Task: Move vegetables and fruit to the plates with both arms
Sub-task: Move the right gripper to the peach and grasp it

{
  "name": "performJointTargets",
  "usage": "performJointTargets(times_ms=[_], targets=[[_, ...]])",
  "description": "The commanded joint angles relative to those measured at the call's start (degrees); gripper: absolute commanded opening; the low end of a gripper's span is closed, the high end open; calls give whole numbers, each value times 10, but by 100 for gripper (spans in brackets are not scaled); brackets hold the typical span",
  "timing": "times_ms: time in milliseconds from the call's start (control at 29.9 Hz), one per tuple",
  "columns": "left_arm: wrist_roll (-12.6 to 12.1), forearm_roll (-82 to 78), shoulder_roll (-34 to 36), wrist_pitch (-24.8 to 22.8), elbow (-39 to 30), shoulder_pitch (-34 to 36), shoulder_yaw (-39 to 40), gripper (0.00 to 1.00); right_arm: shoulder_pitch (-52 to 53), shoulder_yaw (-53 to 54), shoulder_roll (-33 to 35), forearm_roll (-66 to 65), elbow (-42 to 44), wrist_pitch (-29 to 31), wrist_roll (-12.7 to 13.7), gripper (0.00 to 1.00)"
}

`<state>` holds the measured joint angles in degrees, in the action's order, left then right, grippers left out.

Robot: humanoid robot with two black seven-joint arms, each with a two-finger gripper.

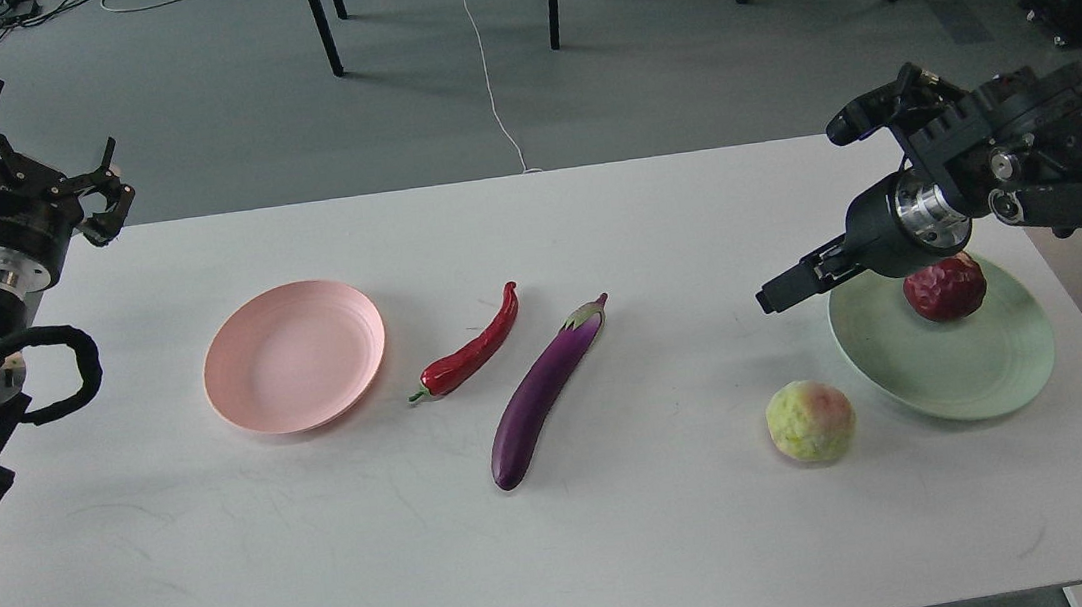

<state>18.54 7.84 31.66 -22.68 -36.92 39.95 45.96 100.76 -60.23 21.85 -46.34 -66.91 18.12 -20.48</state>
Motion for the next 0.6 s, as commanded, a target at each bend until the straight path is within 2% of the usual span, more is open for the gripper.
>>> performJointTargets(times_ms=[0,402,569], targets=[[0,2,14,-2,0,-1,1,99,1,-12,-26,-17,-19,-1,0,97],[0,5,35,-2,0,-4,1,99,-44,-42,-65,-40,-40,-20,-2,91],[0,5,43,-3,0,-5,1,99,-62,-73,-85,-42,-39,-32,-2,80]])
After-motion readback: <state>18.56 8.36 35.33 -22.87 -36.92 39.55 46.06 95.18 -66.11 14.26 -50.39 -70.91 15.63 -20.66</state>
